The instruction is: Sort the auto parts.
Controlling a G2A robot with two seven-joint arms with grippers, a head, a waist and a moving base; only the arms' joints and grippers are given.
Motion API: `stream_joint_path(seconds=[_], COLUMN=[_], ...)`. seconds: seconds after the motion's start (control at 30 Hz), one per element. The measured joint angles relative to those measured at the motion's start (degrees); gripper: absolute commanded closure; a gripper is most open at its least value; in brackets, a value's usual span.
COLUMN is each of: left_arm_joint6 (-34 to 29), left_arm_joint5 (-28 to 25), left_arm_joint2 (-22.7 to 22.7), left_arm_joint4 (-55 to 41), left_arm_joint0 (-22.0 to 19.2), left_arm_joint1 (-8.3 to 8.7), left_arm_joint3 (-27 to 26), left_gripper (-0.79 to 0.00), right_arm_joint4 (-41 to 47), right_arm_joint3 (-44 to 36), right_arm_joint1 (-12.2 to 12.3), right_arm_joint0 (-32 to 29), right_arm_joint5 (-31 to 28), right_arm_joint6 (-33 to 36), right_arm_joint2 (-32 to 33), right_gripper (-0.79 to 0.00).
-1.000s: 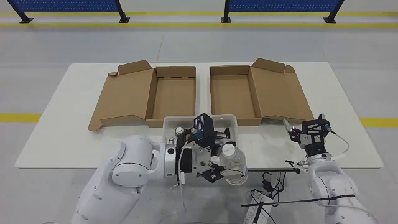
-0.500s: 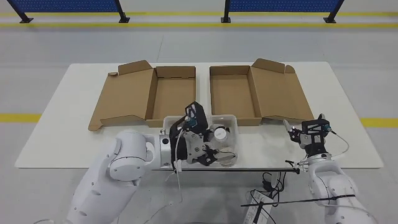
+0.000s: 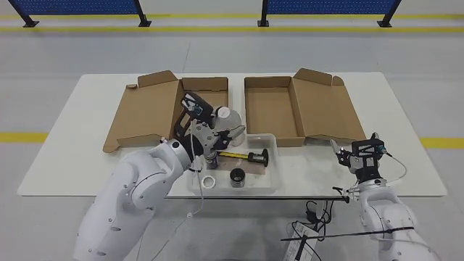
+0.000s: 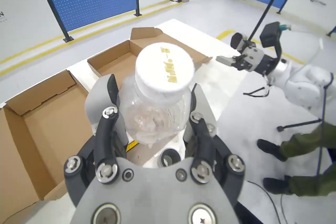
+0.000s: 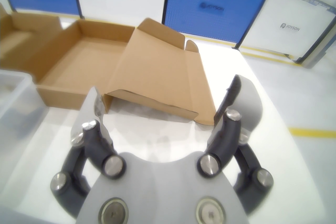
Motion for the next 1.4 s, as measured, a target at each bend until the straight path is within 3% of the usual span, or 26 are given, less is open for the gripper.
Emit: stream_joint_path(seconds=[0.3, 0.93, 1.23, 1.4], left_arm_joint6=[1.5, 2.5, 3.8, 6.3], left_arm_joint5=[7.7, 6.3, 11.2, 11.8], left_arm_joint2=[-0.5, 0.0, 2.1, 3.8], left_arm_joint4=[4.9, 7.6, 8.4, 9.6], left_arm_joint0=[-1.5, -2.7, -10.3, -11.9], left_arm_joint1=[-0.36, -0.39, -1.58, -2.12], left_arm_joint3=[4.0, 4.9, 14.8, 20.2], left_gripper=[0.000, 0.000, 0.000, 0.000], right_arm_joint4=[0.0, 0.0, 0.0, 0.0], right_arm_joint3=[0.0, 0.0, 0.0, 0.0], right_arm_joint1=[0.0, 0.0, 0.0, 0.0], right_arm_joint0=[0.0, 0.0, 0.0, 0.0], right_arm_joint5=[0.0, 0.0, 0.0, 0.0], right_arm_joint6=[0.0, 0.0, 0.0, 0.0], right_arm_joint2=[0.0, 0.0, 0.0, 0.0], right_gripper=[-0.785, -0.785, -0.785, -0.785])
